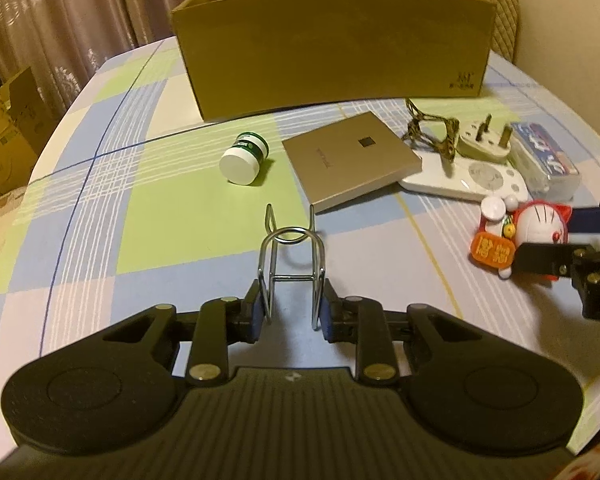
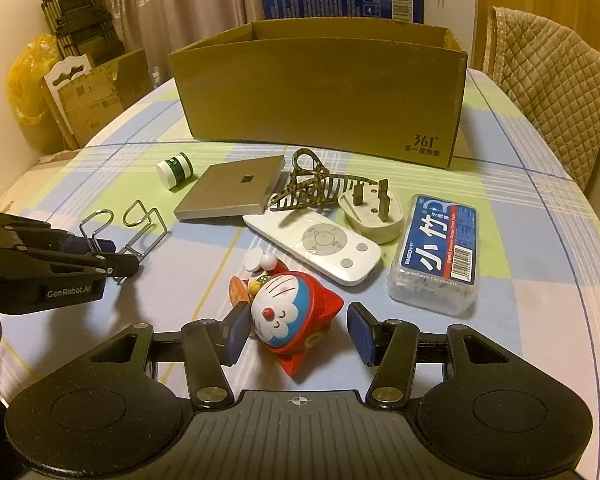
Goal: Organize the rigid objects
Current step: 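Lift the wire holder and Doraemon figure off the table with both tools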
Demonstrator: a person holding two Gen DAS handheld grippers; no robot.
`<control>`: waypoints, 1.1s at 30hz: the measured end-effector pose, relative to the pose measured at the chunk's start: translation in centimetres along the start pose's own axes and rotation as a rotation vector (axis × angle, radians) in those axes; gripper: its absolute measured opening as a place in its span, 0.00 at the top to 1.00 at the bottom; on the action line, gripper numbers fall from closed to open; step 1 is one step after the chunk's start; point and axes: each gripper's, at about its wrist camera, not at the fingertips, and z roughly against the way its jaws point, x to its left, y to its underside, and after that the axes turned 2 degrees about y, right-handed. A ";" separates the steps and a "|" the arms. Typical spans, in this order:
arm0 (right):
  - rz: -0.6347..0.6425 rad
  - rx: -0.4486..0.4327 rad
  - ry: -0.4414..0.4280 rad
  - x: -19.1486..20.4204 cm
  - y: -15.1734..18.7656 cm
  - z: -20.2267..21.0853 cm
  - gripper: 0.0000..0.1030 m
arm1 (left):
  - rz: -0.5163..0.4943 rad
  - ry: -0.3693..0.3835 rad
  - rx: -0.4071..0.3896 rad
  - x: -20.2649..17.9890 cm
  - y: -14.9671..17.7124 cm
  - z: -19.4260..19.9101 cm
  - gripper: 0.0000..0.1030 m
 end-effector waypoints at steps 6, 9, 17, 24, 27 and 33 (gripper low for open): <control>-0.004 -0.003 0.001 0.0 0.1 0.0 0.50 | 0.017 0.001 0.008 0.3 0.0 -0.1 0.75; -0.007 -0.006 0.003 -0.1 0.1 0.1 0.49 | 0.025 -0.001 0.009 0.4 0.0 0.0 0.75; -0.018 -0.010 0.003 -0.3 0.1 0.1 0.48 | 0.082 0.028 0.015 1.0 0.0 -0.1 0.78; 0.007 -0.001 -0.015 -0.2 0.0 -0.2 0.47 | 0.129 0.042 0.011 1.9 0.1 0.5 0.78; 0.039 0.007 -0.026 0.1 0.0 -0.5 0.47 | 0.145 0.048 -0.002 2.2 -0.1 1.1 0.78; 0.001 0.008 -0.071 -0.3 -0.1 -1.0 0.47 | 0.163 0.061 -0.017 2.5 -0.3 1.9 0.78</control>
